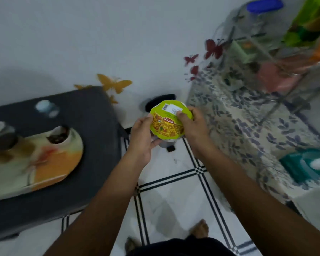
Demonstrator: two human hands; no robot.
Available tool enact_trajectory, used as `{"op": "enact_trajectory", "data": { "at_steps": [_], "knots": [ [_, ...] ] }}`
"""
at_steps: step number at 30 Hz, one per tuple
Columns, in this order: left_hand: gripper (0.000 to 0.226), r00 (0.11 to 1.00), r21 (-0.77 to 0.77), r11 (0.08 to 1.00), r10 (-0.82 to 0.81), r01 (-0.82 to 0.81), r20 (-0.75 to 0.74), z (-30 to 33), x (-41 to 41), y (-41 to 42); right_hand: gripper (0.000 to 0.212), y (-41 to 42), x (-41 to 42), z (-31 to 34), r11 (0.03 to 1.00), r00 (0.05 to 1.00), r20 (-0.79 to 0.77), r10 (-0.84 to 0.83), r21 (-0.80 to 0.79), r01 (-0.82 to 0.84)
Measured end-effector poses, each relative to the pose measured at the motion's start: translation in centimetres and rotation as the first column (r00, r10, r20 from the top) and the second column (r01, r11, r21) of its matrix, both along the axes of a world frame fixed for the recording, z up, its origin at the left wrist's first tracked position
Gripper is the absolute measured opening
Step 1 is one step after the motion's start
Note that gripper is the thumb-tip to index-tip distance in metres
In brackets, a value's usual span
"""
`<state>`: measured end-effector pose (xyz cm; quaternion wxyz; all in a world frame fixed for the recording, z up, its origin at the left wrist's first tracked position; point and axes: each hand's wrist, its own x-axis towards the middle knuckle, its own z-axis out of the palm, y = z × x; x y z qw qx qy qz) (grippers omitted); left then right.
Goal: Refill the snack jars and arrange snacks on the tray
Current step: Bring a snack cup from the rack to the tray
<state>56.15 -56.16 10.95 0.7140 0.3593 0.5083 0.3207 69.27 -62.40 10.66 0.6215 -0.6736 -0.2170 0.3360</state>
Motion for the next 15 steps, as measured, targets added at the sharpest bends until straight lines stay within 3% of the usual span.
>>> {"op": "enact_trajectory", "data": {
  "at_steps": [4, 7, 12, 15],
  "knots": [
    [0.015, 0.987, 0.007, 0.987, 0.161, -0.161, -0.016, 0.1, -12.4, 3.8, 0.012, 5.9, -12.2, -0.6, 0.990, 0.990, 0.002, 0.138, 0.005, -0.138],
    [0.027, 0.956, 0.011, 0.957, 0.290, -0.289, -0.051, -0.1, -20.3, 6.2, 0.012, 9.5, -20.1, -1.6, 0.965, 0.965, -0.019, 0.261, -0.018, -0.262],
    [0.028, 0.911, -0.013, 0.915, 0.401, -0.404, -0.099, -1.1, -29.3, 8.1, 0.019, 13.1, -28.5, -2.7, 0.919, 0.920, 0.003, 0.391, -0.044, -0.391],
    [0.026, 0.873, -0.004, 0.880, 0.471, -0.475, -0.127, -1.7, -33.4, 9.4, 0.006, 15.4, -32.4, -3.7, 0.881, 0.882, 0.023, 0.471, -0.061, -0.469]
  ]
}}
